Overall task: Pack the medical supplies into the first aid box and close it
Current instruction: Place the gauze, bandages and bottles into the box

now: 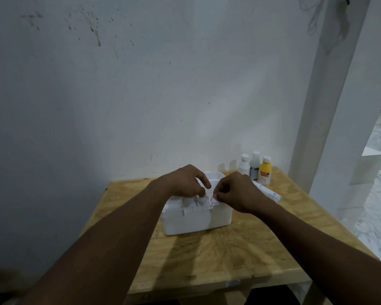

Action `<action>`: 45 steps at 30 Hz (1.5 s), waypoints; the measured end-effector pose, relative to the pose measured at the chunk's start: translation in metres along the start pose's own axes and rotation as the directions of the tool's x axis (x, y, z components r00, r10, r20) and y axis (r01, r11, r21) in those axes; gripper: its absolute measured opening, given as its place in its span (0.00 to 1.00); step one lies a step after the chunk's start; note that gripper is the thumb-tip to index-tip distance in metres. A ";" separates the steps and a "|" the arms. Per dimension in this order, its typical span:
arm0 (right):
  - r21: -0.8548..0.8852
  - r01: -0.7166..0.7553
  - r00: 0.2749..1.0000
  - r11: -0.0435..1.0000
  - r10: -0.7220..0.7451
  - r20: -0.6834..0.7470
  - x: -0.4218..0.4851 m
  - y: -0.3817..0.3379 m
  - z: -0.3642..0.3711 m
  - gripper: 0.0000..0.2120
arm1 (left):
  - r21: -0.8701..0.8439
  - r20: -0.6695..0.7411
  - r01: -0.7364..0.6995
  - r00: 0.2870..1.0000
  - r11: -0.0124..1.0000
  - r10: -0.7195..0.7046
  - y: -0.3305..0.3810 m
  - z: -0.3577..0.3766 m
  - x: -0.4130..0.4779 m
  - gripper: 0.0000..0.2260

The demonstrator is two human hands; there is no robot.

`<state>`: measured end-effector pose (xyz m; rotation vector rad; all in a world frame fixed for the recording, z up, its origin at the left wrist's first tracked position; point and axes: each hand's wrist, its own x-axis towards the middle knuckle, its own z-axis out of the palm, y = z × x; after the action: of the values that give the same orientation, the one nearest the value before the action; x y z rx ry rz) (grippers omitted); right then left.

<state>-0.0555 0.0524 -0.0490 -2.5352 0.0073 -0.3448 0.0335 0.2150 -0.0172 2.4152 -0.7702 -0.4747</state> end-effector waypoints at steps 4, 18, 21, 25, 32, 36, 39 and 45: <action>-0.026 0.002 0.987 1.000 -0.006 -0.163 -0.001 0.000 0.005 0.06 | 0.012 -0.005 -0.021 1.000 1.000 0.021 -0.001 -0.002 -0.001 0.10; 0.000 0.052 0.990 0.999 -0.052 -0.130 -0.007 0.002 0.003 0.06 | -0.130 0.012 -0.097 0.995 0.987 0.100 -0.001 0.000 0.000 0.12; 0.003 0.057 0.989 0.998 -0.057 -0.138 -0.006 0.003 0.005 0.06 | -0.145 0.005 -0.095 0.995 0.985 0.097 -0.001 -0.001 0.000 0.11; 0.008 0.051 0.986 0.999 -0.049 -0.158 -0.006 0.003 0.007 0.06 | -0.139 -0.031 -0.088 0.996 0.986 0.084 0.001 -0.001 -0.001 0.10; 0.032 0.049 0.984 0.998 -0.043 -0.175 -0.004 0.005 0.009 0.07 | -0.091 -0.071 -0.065 0.996 0.994 0.058 0.002 0.001 0.002 0.09; 0.046 0.052 0.980 0.998 -0.043 -0.193 -0.003 0.007 0.010 0.07 | -0.076 -0.087 -0.071 0.994 0.995 0.064 0.003 0.001 0.001 0.08; 0.060 0.066 0.971 0.996 -0.050 -0.234 -0.001 0.008 0.010 0.06 | -0.078 -0.105 -0.068 0.993 0.995 0.059 0.006 0.000 0.000 0.07; 0.075 0.040 0.942 0.996 -0.013 -0.337 0.004 0.015 -0.006 0.07 | -0.048 -0.163 -0.069 0.985 0.996 0.060 0.017 0.000 0.008 0.07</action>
<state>-0.0520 0.0362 -0.0510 -2.3684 0.0883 -0.7697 0.0328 0.1987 -0.0086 2.3372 -0.7524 -0.2668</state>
